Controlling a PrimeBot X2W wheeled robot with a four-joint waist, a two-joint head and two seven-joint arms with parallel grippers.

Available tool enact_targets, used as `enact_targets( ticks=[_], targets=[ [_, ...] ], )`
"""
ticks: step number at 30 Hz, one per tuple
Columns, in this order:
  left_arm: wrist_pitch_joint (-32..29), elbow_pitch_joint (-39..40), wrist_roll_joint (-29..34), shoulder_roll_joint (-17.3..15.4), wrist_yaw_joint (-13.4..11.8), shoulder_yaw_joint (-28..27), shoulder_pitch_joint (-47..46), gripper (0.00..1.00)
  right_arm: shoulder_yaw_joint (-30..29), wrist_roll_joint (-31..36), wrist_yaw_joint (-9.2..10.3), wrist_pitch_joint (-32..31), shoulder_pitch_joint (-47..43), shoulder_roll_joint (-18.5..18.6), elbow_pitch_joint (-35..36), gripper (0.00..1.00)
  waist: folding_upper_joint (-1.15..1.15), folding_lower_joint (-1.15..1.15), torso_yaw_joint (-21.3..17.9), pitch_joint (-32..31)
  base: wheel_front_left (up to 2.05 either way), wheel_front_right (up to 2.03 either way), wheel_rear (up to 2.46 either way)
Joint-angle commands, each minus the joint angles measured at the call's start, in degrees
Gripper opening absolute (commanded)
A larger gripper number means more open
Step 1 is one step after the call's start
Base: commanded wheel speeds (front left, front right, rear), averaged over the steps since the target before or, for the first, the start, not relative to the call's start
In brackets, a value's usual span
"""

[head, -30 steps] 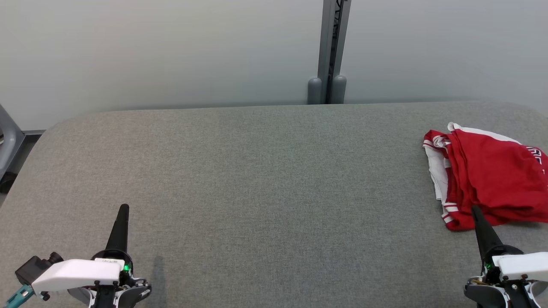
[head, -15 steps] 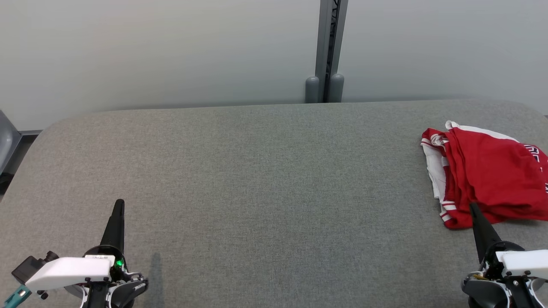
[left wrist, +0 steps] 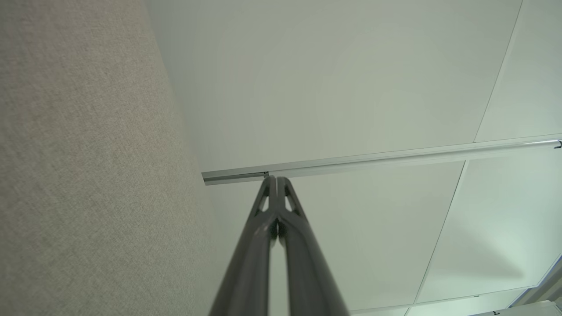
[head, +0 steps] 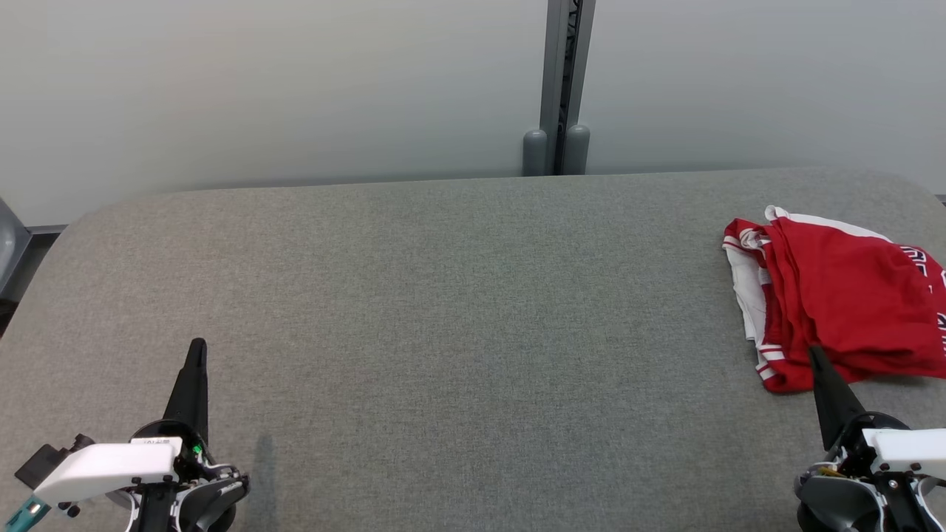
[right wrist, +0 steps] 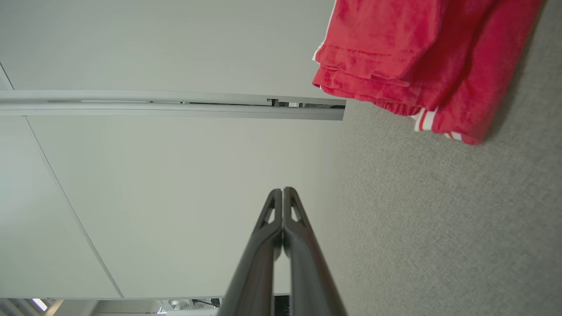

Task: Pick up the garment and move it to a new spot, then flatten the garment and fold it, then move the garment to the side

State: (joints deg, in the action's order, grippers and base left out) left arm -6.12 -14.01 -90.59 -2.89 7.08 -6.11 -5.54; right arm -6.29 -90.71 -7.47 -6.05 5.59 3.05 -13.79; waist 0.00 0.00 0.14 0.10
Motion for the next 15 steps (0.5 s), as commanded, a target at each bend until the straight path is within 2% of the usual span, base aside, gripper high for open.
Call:
enact_targets(
  ticks=[1, 15],
  targets=[
    [-0.37, -0.07, -1.0, -0.09, 0.58, -0.45, -1.09, 0.0, -0.16, -0.96, -0.04, -0.43, 0.83, 0.01, -0.15, 0.0, 0.0, 0.0, -0.03, 0.02, 0.0, 0.0, 0.0],
    [-0.68, -0.1, -1.81, 0.0, 0.56, -0.75, -1.06, 0.0, -0.26, -1.8, -0.04, -0.54, 0.91, -0.06, -0.38, 0.0, 0.0, 0.0, -0.14, 0.08, 0.0, 0.0, 0.0]
  ],
)
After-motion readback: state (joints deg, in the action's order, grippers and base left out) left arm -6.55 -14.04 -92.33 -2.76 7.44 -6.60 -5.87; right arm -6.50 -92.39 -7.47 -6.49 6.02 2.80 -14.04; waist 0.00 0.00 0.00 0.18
